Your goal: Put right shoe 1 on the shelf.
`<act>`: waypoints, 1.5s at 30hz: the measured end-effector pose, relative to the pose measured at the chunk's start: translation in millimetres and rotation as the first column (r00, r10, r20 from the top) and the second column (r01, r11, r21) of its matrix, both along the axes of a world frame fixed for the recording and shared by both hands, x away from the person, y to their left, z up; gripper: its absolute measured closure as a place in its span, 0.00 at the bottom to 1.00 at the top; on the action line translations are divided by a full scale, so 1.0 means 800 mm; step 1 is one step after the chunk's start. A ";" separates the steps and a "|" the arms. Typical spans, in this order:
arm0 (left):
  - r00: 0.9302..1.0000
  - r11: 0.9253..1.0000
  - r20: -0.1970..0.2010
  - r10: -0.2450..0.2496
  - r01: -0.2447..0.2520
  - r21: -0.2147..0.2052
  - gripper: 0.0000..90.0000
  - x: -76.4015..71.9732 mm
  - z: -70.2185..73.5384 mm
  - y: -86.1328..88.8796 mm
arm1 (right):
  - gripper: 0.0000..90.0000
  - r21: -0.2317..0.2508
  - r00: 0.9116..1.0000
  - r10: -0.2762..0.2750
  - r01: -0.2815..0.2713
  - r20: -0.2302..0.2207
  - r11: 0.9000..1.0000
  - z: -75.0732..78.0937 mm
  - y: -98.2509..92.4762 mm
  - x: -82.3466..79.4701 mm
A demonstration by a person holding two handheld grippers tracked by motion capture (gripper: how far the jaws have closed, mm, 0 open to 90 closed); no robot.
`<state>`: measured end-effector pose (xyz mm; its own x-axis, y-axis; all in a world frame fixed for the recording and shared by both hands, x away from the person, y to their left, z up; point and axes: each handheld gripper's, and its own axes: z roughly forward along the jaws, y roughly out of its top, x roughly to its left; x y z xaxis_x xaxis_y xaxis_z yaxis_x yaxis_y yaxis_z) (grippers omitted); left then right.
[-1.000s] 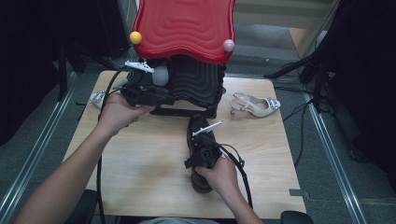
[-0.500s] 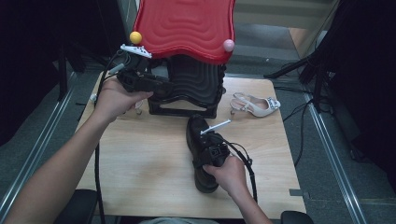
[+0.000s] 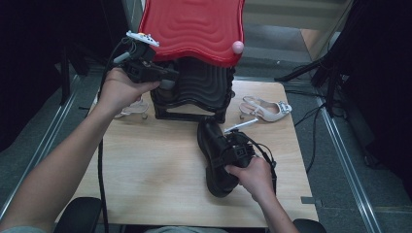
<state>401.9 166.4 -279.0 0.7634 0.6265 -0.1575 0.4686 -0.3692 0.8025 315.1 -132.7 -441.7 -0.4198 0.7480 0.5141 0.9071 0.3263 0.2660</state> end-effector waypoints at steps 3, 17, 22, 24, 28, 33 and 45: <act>1.000 1.000 0.007 0.005 -0.005 -0.003 1.00 0.002 0.005 0.001 | 0.97 0.022 1.000 -0.007 0.007 -0.006 1.000 0.007 -0.011 0.005; 0.995 0.997 0.051 0.081 -0.080 -0.019 1.00 0.036 0.054 0.007 | 0.97 0.093 1.000 0.013 -0.013 0.006 0.996 0.041 -0.014 0.009; 0.996 0.999 0.071 0.049 -0.048 -0.019 1.00 0.052 0.057 0.002 | 0.97 0.106 0.999 0.027 -0.030 0.027 0.994 0.059 -0.009 0.010; 0.996 0.998 0.064 0.061 -0.059 -0.025 1.00 0.059 0.055 -0.002 | 0.97 0.109 0.998 0.038 -0.042 0.044 0.993 0.064 -0.007 0.012; 0.996 0.998 0.051 0.069 -0.068 -0.007 1.00 0.062 0.051 -0.007 | 0.97 0.109 0.997 0.040 -0.047 0.063 0.993 0.074 -0.004 0.015; 0.997 0.998 0.040 0.068 -0.068 -0.006 1.00 0.065 0.050 -0.011 | 0.97 0.117 0.994 0.051 -0.062 0.091 0.991 0.096 -0.003 0.018; 0.994 0.995 0.039 0.103 -0.104 0.010 1.00 0.075 0.050 -0.006 | 0.97 0.127 0.985 0.011 -0.034 0.174 0.991 0.138 0.003 0.038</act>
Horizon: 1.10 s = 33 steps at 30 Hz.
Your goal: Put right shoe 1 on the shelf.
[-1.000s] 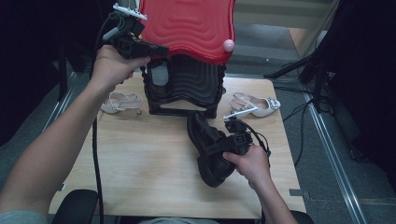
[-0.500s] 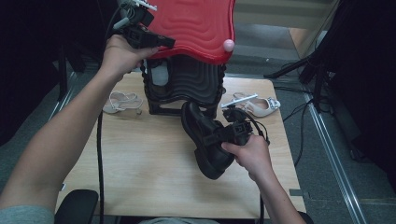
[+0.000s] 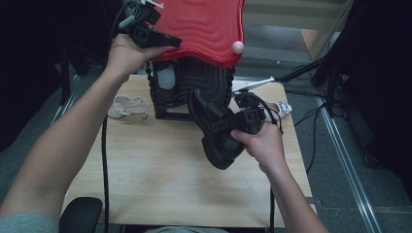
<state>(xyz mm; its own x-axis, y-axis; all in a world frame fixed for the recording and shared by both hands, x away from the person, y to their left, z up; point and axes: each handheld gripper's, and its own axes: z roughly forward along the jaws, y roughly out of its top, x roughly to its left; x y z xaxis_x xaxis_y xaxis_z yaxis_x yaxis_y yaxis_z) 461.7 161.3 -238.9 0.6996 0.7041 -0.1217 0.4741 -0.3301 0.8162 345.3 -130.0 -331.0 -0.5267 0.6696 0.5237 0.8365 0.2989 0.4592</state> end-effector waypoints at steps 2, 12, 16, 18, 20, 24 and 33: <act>1.000 1.000 -0.008 0.004 -0.004 -0.014 1.00 0.001 -0.001 0.001 | 0.97 -0.001 1.000 -0.003 0.003 0.008 1.000 0.002 0.002 0.005; 1.000 1.000 -0.007 0.015 -0.015 0.002 1.00 0.001 -0.002 0.001 | 0.97 -0.036 0.989 -0.080 0.085 0.128 0.996 0.011 0.030 0.041; 0.999 1.000 -0.023 0.026 -0.026 0.011 1.00 0.002 -0.004 0.004 | 0.97 -0.051 0.976 -0.101 0.113 0.191 0.992 0.013 0.043 0.045; 0.999 1.000 -0.028 0.023 -0.023 0.004 1.00 0.003 -0.005 0.005 | 0.97 -0.053 0.974 -0.111 0.124 0.198 0.991 0.013 0.045 0.045; 0.999 1.000 -0.030 0.024 -0.024 -0.002 1.00 0.003 -0.005 0.006 | 0.97 -0.055 0.962 -0.124 0.142 0.245 0.988 0.014 0.052 0.049; 0.999 1.000 -0.029 0.026 -0.026 0.004 1.00 0.003 -0.005 0.005 | 0.97 -0.055 0.952 -0.138 0.158 0.273 0.986 0.014 0.057 0.053; 0.999 1.000 -0.038 0.024 -0.023 0.005 1.00 0.003 -0.004 0.007 | 0.97 -0.067 0.904 -0.191 0.233 0.382 0.970 -0.007 0.072 0.074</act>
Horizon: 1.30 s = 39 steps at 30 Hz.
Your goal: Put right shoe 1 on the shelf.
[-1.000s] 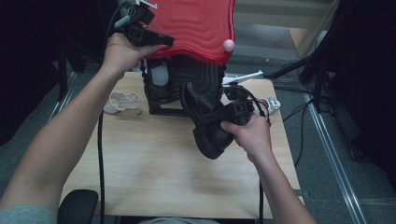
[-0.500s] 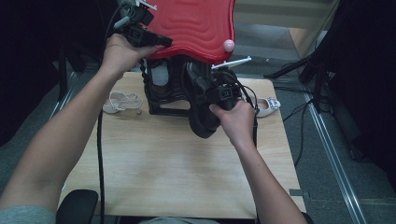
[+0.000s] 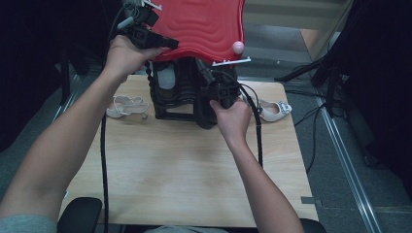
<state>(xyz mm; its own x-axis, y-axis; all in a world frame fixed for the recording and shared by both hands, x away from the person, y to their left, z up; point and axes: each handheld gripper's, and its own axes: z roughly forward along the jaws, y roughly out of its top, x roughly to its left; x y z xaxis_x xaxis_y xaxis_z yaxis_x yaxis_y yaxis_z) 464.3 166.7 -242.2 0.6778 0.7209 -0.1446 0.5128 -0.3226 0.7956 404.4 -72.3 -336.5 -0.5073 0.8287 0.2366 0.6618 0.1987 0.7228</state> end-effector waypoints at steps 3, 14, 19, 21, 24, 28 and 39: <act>1.000 1.000 -0.005 -0.005 0.005 -0.002 1.00 0.001 0.000 0.002 | 0.97 -0.020 0.999 -0.018 0.019 0.050 1.000 -0.008 0.007 -0.001; 1.000 1.000 -0.015 -0.006 0.006 -0.001 1.00 0.001 0.000 0.003 | 0.97 0.031 1.000 0.014 -0.014 0.001 0.999 -0.038 0.022 0.007; 1.000 1.000 -0.005 -0.004 0.005 0.022 1.00 0.000 0.000 0.001 | 0.97 0.014 1.000 -0.006 0.005 0.025 1.000 -0.044 0.029 0.011; 1.000 1.000 -0.011 -0.005 0.005 0.023 1.00 0.000 0.001 0.001 | 0.97 0.014 1.000 -0.013 0.012 0.025 1.000 -0.046 0.032 0.012; 1.000 1.000 -0.003 -0.013 0.013 0.027 1.00 -0.001 0.000 0.002 | 0.97 0.006 0.997 -0.036 0.036 0.066 0.999 -0.043 0.032 0.006; 1.000 1.000 -0.002 -0.012 0.012 0.029 1.00 -0.001 0.001 0.001 | 0.97 0.017 0.995 -0.055 0.054 0.085 0.998 -0.038 0.031 0.005; 1.000 0.999 -0.003 -0.022 0.022 0.036 1.00 -0.001 0.001 0.003 | 0.97 -0.113 0.984 -0.094 0.112 0.148 0.987 -0.042 0.043 0.014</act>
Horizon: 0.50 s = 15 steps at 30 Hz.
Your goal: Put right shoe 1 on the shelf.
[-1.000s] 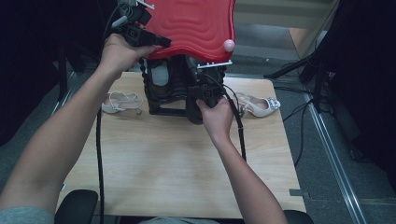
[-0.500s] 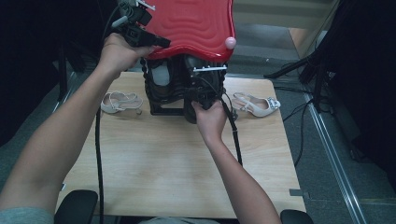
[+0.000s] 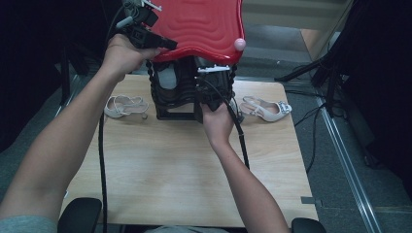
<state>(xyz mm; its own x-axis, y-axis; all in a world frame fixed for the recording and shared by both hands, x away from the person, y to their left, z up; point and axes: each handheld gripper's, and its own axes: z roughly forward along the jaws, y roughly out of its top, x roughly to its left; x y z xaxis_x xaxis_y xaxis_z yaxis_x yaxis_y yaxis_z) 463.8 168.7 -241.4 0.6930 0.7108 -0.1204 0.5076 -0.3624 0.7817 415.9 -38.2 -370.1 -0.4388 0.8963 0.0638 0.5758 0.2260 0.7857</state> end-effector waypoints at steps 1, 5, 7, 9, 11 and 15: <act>1.000 1.000 0.001 0.000 0.000 -0.001 1.00 0.000 0.000 0.000 | 0.97 0.004 1.000 -0.006 0.006 -0.002 1.000 -0.004 -0.001 0.004; 1.000 1.000 0.001 0.001 -0.001 0.000 1.00 0.001 0.000 0.000 | 0.97 0.087 1.000 -0.012 0.013 -0.003 0.996 0.000 -0.013 0.019; 1.000 1.000 0.002 0.004 -0.004 0.001 1.00 0.001 0.000 0.000 | 0.97 0.088 1.000 -0.015 0.014 0.007 0.996 0.001 -0.012 0.020; 1.000 1.000 0.008 0.011 -0.011 0.002 1.00 0.000 0.000 -0.001 | 0.95 0.082 1.000 -0.010 0.009 0.020 0.997 -0.001 -0.012 0.025; 1.000 1.000 0.010 0.015 -0.015 0.005 1.00 -0.001 0.000 -0.003 | 0.92 0.079 1.000 -0.004 0.002 0.023 0.997 -0.005 -0.011 0.025; 1.000 1.000 0.014 0.016 -0.016 0.003 1.00 -0.001 -0.001 -0.003 | 0.91 0.076 1.000 0.007 -0.008 0.005 0.997 -0.008 -0.009 0.023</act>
